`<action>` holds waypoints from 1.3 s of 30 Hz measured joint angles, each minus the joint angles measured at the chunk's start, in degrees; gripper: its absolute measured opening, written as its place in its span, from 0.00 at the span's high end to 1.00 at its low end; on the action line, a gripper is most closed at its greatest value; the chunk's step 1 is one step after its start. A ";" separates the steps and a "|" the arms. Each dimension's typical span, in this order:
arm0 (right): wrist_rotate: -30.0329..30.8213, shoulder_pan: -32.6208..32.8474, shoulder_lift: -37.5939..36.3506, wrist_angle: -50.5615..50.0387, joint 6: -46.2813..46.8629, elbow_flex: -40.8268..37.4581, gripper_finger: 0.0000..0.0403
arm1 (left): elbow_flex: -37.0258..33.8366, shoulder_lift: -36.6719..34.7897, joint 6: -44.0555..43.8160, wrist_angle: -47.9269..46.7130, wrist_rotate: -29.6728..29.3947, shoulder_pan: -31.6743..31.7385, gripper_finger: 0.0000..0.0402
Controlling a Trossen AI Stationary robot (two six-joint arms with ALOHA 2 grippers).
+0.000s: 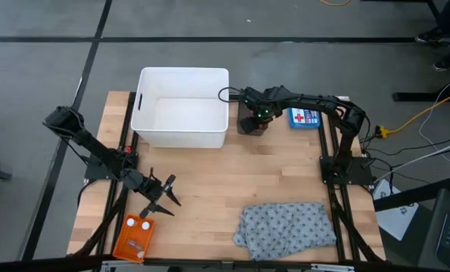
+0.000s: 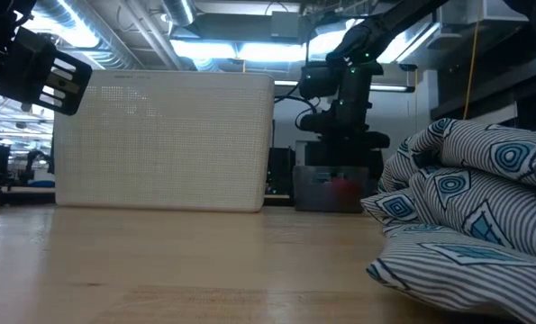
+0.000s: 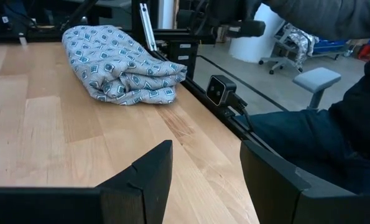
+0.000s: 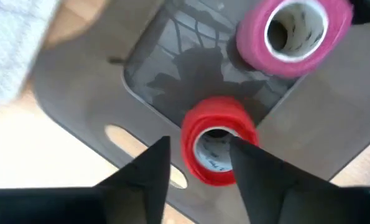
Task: Pick & place medical supplies in basket/bin
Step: Put the red bandage into the black bin, then put the blue patient gown into the white bin
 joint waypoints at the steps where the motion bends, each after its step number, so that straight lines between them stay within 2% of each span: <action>1: 0.02 0.00 0.00 -0.18 0.27 0.65 0.57 | 0.00 0.00 0.00 0.01 -0.01 0.00 0.53; 6: 0.10 0.25 0.00 -1.91 0.50 6.09 0.49 | 0.00 0.00 0.00 0.02 0.00 0.00 0.54; 12: 2.86 2.23 0.00 -9.93 0.67 16.18 0.48 | 0.00 0.00 -0.01 0.01 0.13 0.00 0.53; 18: 6.52 7.42 -0.02 -18.33 0.46 27.97 0.48 | 0.00 0.00 0.32 0.01 0.14 0.00 0.53; 27: 7.77 22.22 -0.07 -30.46 4.72 39.03 0.48 | 0.00 0.00 4.40 0.04 0.20 0.00 0.53; 35: 7.87 41.06 -0.07 -34.46 16.88 40.43 0.48 | 0.00 0.02 5.16 0.06 1.51 2.36 0.53; 39: 10.93 49.72 -0.07 -34.44 24.37 40.43 0.48 | 0.00 0.00 4.24 0.06 2.09 2.80 0.53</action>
